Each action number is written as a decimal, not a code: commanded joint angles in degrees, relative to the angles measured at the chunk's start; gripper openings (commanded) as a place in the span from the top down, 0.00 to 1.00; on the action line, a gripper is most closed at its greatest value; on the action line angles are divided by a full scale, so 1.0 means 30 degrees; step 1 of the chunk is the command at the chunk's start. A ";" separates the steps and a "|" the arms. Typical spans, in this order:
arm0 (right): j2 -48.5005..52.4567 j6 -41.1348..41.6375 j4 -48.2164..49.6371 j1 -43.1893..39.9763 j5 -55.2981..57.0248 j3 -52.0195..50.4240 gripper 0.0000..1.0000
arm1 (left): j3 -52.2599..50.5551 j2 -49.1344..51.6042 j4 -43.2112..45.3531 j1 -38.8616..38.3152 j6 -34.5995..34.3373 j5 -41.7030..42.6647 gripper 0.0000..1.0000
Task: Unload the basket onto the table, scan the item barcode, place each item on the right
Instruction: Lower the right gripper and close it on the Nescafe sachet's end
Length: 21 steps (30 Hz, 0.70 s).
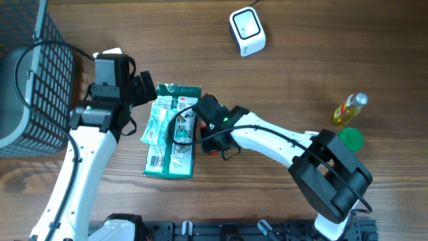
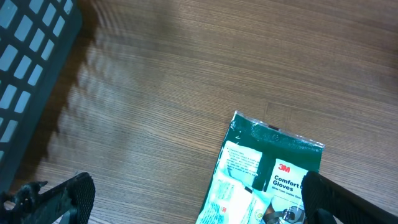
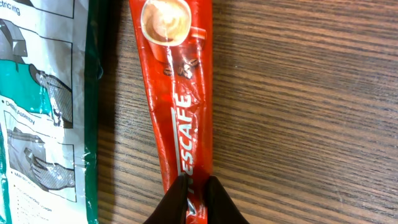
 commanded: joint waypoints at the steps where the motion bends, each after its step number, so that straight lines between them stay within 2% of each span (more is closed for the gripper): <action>1: 0.0109 -0.0007 0.0022 -0.0007 0.0066 -0.0619 0.93 | 0.0219 -0.0051 0.0058 0.0080 -0.0299 -0.0102 0.00; 4: -0.0073 -0.1209 -0.0058 -0.0466 0.0044 -0.0583 0.96 | 0.0219 -0.0051 0.0058 0.0080 -0.0299 -0.0102 0.00; 6: -0.0073 -0.1224 -0.0044 -0.0597 -0.0117 -0.0590 0.82 | 0.0219 -0.0051 0.0058 0.0080 -0.0299 -0.0102 0.00; 10: -0.0066 -0.0969 0.0015 -0.0539 -0.0248 -0.0597 0.82 | 0.0219 -0.0051 0.0058 0.0080 -0.0299 -0.0102 0.00; 12: -0.0066 0.0393 0.0015 -0.0532 -0.0291 -0.0780 0.80 | 0.0219 -0.0051 0.0058 0.0080 -0.0299 -0.0102 0.00; 15: -0.0066 0.1268 0.0474 -0.0299 -0.0291 -0.1282 0.83 | 0.0219 -0.0051 0.0058 0.0080 -0.0299 -0.0102 0.00; 17: -0.0066 0.0226 0.0699 -0.0233 -0.0226 -0.1341 0.96 | 0.0219 -0.0051 0.0058 0.0080 -0.0299 -0.0102 0.00; 19: -0.0291 -0.1953 0.0685 -0.0335 0.0015 -0.1027 0.96 | 0.0219 -0.0051 0.0058 0.0080 -0.0299 -0.0102 0.00; 21: -0.0823 -0.2310 0.0117 -0.0459 0.1406 -0.0525 0.95 | 0.0219 -0.0051 0.0058 0.0080 -0.0299 -0.0102 0.00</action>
